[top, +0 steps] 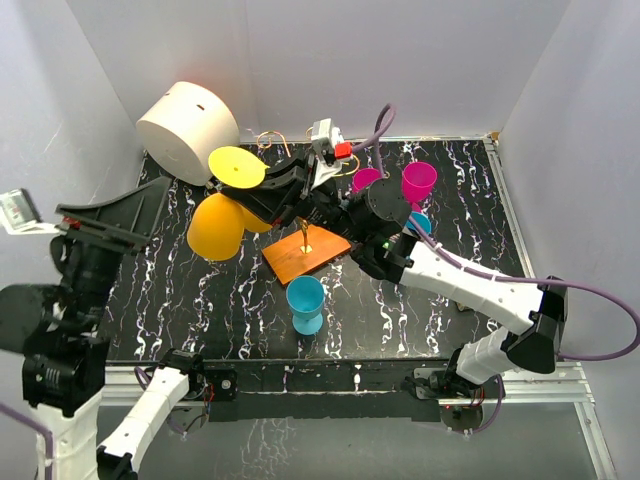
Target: Place the wine glass upside down on the wine glass rack
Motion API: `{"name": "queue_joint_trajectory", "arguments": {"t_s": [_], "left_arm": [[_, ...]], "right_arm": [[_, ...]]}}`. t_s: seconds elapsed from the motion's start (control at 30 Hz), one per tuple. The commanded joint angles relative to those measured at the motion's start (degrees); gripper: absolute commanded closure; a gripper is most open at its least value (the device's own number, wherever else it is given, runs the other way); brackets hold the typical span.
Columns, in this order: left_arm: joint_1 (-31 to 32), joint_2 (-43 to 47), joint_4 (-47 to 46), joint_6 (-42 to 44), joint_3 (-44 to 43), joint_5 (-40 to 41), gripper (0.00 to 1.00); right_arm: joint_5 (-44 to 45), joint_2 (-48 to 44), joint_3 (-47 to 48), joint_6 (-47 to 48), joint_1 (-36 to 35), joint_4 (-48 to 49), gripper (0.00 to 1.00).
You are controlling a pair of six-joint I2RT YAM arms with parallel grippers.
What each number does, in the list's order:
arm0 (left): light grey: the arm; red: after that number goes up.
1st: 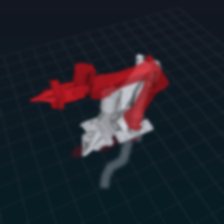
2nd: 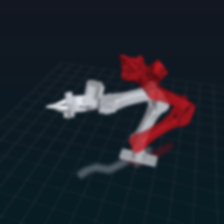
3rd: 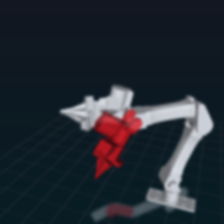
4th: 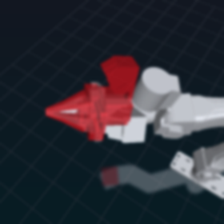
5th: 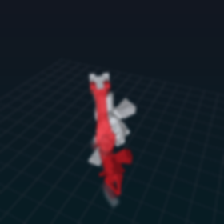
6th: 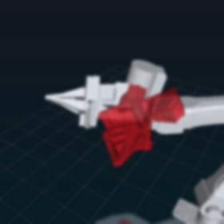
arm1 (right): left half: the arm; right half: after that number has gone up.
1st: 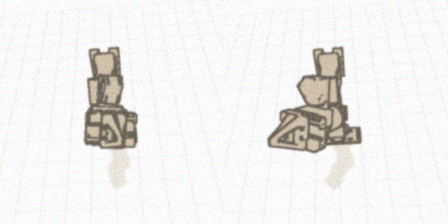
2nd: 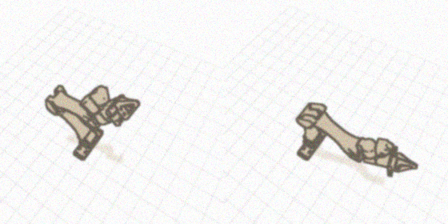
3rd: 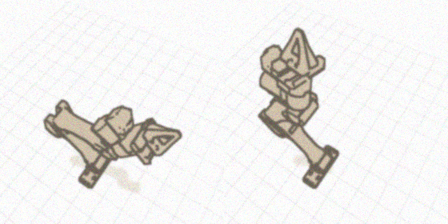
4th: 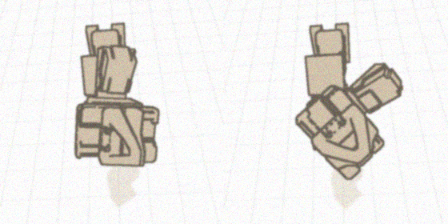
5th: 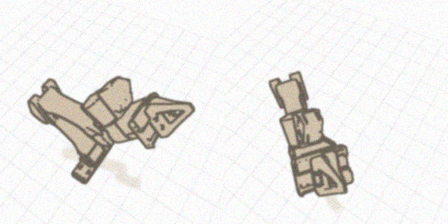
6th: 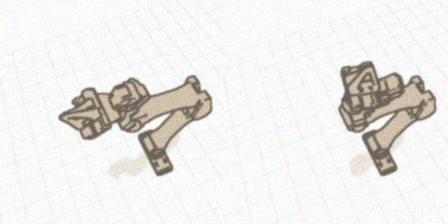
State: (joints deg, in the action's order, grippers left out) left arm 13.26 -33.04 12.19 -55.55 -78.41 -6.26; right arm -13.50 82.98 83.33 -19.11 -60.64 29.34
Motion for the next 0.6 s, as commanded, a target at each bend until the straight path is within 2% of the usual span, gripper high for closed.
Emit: {"name": "queue_joint_trajectory", "arguments": {"t_s": [0.0,0.1,0.3,0.43,0.57], "left_arm": [[0.0,-1.2,-1.5,-9.3,1.8,-2.4,0.17],[0.0,-1.3,-1.6,-11.3,1.8,-3.0,0.16],[0.1,-2.2,8.1,-15.0,-0.6,-2.2,0.16],[0.1,-2.7,10.8,-15.8,-1.1,-1.7,0.16],[0.1,-3.0,13.1,-15.3,-1.1,-0.6,0.26]], "right_arm": [[-5.0,0.7,-0.5,5.6,-0.1,5.3,1.0],[-6.0,1.6,0.5,8.5,-0.1,3.6,1.0],[-7.2,5.4,7.9,17.2,-0.1,-6.5,1.0],[-7.6,7.1,9.6,18.6,-0.1,-7.6,1.0],[-8.4,7.8,9.6,18.1,-0.1,-7.5,1.0]]}}
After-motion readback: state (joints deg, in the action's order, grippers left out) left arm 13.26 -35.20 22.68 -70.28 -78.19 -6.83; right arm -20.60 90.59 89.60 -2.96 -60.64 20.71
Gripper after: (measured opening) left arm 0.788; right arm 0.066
